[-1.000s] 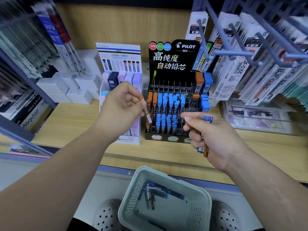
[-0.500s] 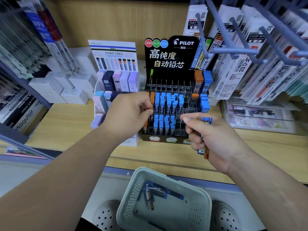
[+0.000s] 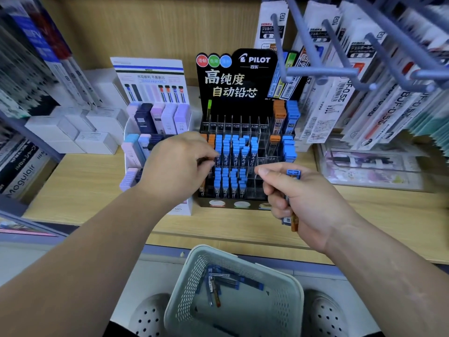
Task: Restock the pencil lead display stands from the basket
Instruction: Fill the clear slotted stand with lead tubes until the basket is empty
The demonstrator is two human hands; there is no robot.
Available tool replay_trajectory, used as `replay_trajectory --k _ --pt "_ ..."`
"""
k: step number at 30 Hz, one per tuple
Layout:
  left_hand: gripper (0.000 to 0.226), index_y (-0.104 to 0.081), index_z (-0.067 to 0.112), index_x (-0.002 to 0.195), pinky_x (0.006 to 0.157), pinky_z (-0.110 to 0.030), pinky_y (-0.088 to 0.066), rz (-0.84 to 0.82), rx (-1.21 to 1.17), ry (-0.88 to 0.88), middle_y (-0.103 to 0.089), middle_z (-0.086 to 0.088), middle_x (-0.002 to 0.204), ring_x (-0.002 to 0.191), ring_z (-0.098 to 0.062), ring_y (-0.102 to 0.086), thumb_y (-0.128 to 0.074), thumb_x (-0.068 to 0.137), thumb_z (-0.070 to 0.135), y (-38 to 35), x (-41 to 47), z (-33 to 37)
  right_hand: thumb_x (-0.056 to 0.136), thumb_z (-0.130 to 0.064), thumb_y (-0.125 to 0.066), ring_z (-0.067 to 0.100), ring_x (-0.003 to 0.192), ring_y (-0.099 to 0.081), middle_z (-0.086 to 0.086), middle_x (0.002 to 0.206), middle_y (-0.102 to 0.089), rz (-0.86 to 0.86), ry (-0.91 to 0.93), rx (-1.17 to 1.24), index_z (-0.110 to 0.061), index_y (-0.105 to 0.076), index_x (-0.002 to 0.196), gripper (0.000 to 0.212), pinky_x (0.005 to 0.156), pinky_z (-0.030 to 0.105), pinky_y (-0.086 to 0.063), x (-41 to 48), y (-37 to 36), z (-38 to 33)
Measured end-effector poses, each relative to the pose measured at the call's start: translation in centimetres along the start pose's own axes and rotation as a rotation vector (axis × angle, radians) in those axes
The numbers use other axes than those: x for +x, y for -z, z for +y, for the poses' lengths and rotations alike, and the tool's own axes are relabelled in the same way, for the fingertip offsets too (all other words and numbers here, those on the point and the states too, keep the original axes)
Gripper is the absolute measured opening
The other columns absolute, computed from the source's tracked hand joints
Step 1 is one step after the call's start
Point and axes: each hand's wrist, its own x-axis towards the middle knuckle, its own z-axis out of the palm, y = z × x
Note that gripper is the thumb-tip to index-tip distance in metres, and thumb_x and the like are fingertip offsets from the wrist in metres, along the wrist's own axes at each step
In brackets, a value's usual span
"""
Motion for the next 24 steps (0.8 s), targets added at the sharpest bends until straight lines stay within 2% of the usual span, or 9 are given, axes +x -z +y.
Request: replay_trajectory --k 12,24 --pt "0.015 -0.079 0.01 0.096 0.081 -0.035 -0.058 -0.038 -0.067 0.009 -0.075 -0.002 0.094 0.085 -0.016 -0.069 -0.076 0.083 0.002 0.85 0.11 -0.1 0.092 -0.018 -0.073 0.01 0.048 -0.039 0.001 0.067 -0.055 -0.011 -0.003 0.0 -0.009 -0.075 0.102 0.014 0.044 0.022 -0.03 -0.18 -0.17 0.02" --pt "0.015 -0.08 0.011 0.087 0.077 -0.029 -0.055 -0.024 -0.086 0.057 -0.074 0.0 0.086 0.078 -0.015 -0.068 -0.079 0.078 0.0 0.69 -0.28 -0.09 0.092 -0.018 -0.073 0.01 0.048 -0.037 0.001 0.068 -0.055 -0.02 -0.001 -0.009 -0.011 -0.075 0.101 0.012 0.044 0.022 -0.03 -0.07 -0.51 0.23"
